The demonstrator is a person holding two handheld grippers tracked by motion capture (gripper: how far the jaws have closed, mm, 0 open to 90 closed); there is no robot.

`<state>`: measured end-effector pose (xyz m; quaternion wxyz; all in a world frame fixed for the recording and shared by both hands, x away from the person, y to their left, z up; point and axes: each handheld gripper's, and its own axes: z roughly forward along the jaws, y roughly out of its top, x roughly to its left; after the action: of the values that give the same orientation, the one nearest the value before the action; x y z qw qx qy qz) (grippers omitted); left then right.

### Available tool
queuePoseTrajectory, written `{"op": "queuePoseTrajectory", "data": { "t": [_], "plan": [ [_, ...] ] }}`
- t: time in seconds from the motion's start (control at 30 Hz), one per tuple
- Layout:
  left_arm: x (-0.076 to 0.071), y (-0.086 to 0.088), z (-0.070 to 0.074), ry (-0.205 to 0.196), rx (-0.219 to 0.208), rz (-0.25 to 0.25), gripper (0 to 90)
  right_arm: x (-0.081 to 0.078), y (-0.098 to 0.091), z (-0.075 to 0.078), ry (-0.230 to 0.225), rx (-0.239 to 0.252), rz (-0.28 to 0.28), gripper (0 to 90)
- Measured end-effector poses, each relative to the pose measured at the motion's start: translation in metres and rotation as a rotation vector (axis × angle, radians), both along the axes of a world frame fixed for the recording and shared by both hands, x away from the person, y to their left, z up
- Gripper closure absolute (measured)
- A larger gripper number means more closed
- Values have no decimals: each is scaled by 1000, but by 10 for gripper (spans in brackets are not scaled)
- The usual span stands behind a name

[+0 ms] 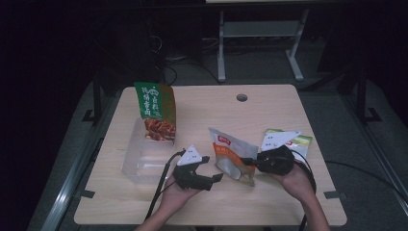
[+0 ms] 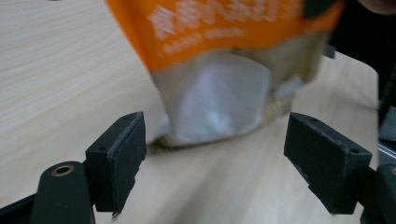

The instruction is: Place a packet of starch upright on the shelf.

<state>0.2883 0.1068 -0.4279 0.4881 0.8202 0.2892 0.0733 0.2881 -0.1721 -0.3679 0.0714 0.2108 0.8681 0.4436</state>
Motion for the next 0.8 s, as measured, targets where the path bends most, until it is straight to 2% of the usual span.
{"op": "queuePoseTrajectory", "data": {
  "t": [0.07,0.2,0.23,0.27,0.37,0.43,0.53,0.67,0.8],
  "plan": [
    [5,-2,0,-8,6,9,204,-1,-1,1,-4,-7,13,896],
    [19,-7,-2,27,25,-8,243,1,-3,2,11,3,43,896],
    [21,-7,-2,38,15,-33,318,2,-4,1,11,5,44,896],
    [22,-8,-3,31,-3,-45,429,3,-4,1,13,9,48,896],
    [24,-10,-2,39,-32,-71,631,3,-5,-1,29,16,49,896],
    [24,-11,-3,33,-23,-76,718,3,-5,-1,31,14,50,896],
    [27,-9,-4,59,-33,-99,841,4,-6,-2,35,17,52,896],
    [21,-13,-2,15,5,-90,890,4,-6,-3,31,19,47,895],
    [16,-12,1,0,16,-75,896,6,-7,-4,38,14,-5,870]
  ]
}}
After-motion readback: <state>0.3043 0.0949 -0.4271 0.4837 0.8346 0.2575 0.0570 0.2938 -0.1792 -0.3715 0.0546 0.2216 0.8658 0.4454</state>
